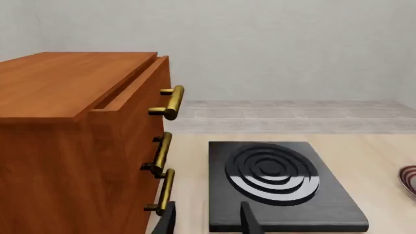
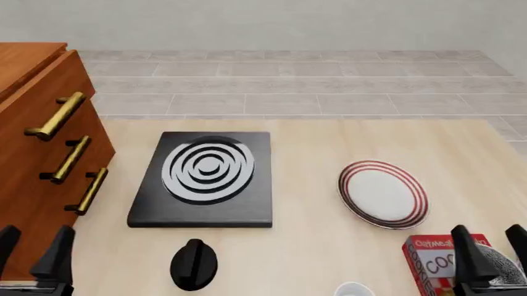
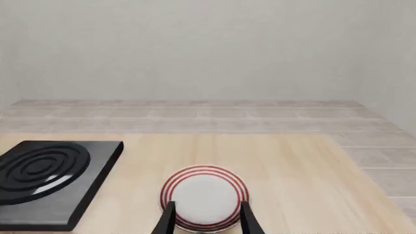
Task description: Pick the akita bowl on the cookies box and place it on the plate.
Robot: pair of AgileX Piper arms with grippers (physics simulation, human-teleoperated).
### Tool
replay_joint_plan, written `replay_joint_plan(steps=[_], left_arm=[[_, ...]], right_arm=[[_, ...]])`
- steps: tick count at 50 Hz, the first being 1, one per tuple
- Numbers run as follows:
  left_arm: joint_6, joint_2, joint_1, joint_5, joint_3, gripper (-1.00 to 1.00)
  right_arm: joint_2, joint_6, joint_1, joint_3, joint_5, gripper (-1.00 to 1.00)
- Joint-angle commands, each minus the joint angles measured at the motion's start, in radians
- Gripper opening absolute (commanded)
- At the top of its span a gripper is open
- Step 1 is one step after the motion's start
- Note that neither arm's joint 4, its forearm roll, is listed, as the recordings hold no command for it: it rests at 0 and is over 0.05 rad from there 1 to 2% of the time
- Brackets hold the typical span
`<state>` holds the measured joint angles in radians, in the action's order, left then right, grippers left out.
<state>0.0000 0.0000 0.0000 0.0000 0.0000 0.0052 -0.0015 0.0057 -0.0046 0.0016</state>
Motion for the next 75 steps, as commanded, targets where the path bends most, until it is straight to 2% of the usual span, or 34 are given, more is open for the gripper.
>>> replay_joint_plan(steps=[1,19,20,22,25,26,27,29,31,33,34,36,38,41,44,47,49,51,52,53,54,57,58,59,60,61,66,71,73,75], left_arm=[[0.0,0.0,0.0,0.0,0.0,1.0],[0.0,0.0,0.0,0.0,0.0,1.0],[0.0,0.0,0.0,0.0,0.0,1.0],[0.0,0.0,0.0,0.0,0.0,1.0],[0.0,0.0,0.0,0.0,0.0,1.0],[0.0,0.0,0.0,0.0,0.0,1.0],[0.0,0.0,0.0,0.0,0.0,1.0],[0.0,0.0,0.0,0.0,0.0,1.0],[0.0,0.0,0.0,0.0,0.0,1.0],[0.0,0.0,0.0,0.0,0.0,1.0],[0.0,0.0,0.0,0.0,0.0,1.0],[0.0,0.0,0.0,0.0,0.0,1.0],[0.0,0.0,0.0,0.0,0.0,1.0],[0.0,0.0,0.0,0.0,0.0,1.0],[0.0,0.0,0.0,0.0,0.0,1.0],[0.0,0.0,0.0,0.0,0.0,1.0],[0.0,0.0,0.0,0.0,0.0,1.0],[0.0,0.0,0.0,0.0,0.0,1.0],[0.0,0.0,0.0,0.0,0.0,1.0],[0.0,0.0,0.0,0.0,0.0,1.0],[0.0,0.0,0.0,0.0,0.0,1.0],[0.0,0.0,0.0,0.0,0.0,1.0],[0.0,0.0,0.0,0.0,0.0,1.0],[0.0,0.0,0.0,0.0,0.0,1.0],[0.0,0.0,0.0,0.0,0.0,1.0],[0.0,0.0,0.0,0.0,0.0,1.0],[0.0,0.0,0.0,0.0,0.0,1.0],[0.0,0.0,0.0,0.0,0.0,1.0],[0.0,0.0,0.0,0.0,0.0,1.0],[0.0,0.0,0.0,0.0,0.0,1.0]], right_arm=[[0.006,0.003,0.006,-0.004,0.015,1.0],[-0.002,0.014,0.016,0.002,0.036,1.0],[0.006,0.042,-0.006,-0.013,0.046,1.0],[0.027,0.047,-0.003,-0.02,0.042,1.0],[0.051,0.03,-0.011,-0.079,0.079,1.0],[0.053,0.035,-0.004,-0.1,0.098,1.0],[0.053,0.068,0.007,-0.16,0.148,1.0],[0.08,0.074,0.005,-0.227,0.19,1.0],[0.111,0.037,-0.006,-0.285,0.223,1.0],[0.112,0.034,0.0,-0.361,0.281,1.0],[0.112,0.033,0.0,-0.361,0.282,1.0],[0.148,0.007,-0.046,-0.429,0.324,1.0],[0.167,0.014,-0.04,-0.485,0.361,1.0],[0.232,-0.048,-0.102,-0.571,0.429,1.0],[0.261,-0.045,-0.11,-0.609,0.463,1.0],[0.305,-0.019,-0.134,-0.687,0.534,1.0],[0.353,-0.044,-0.17,-0.73,0.576,1.0],[0.386,0.002,-0.112,-0.788,0.633,1.0],[0.397,0.032,-0.116,-0.814,0.655,1.0],[0.402,0.106,-0.09,-0.846,0.678,1.0],[0.416,0.09,-0.124,-0.872,0.693,1.0],[0.432,-0.02,-0.167,-0.945,0.731,1.0],[0.432,-0.02,-0.167,-0.945,0.731,1.0],[0.467,0.018,-0.139,-0.973,0.778,1.0],[0.471,0.015,-0.143,-0.979,0.783,1.0],[0.489,-0.016,-0.18,-0.997,0.802,1.0],[0.518,0.003,-0.215,-1.019,0.837,1.0],[0.535,-0.026,-0.255,-1.042,0.871,1.0],[0.545,-0.061,-0.291,-1.05,0.879,1.0],[0.545,-0.064,-0.294,-1.046,0.89,1.0]])
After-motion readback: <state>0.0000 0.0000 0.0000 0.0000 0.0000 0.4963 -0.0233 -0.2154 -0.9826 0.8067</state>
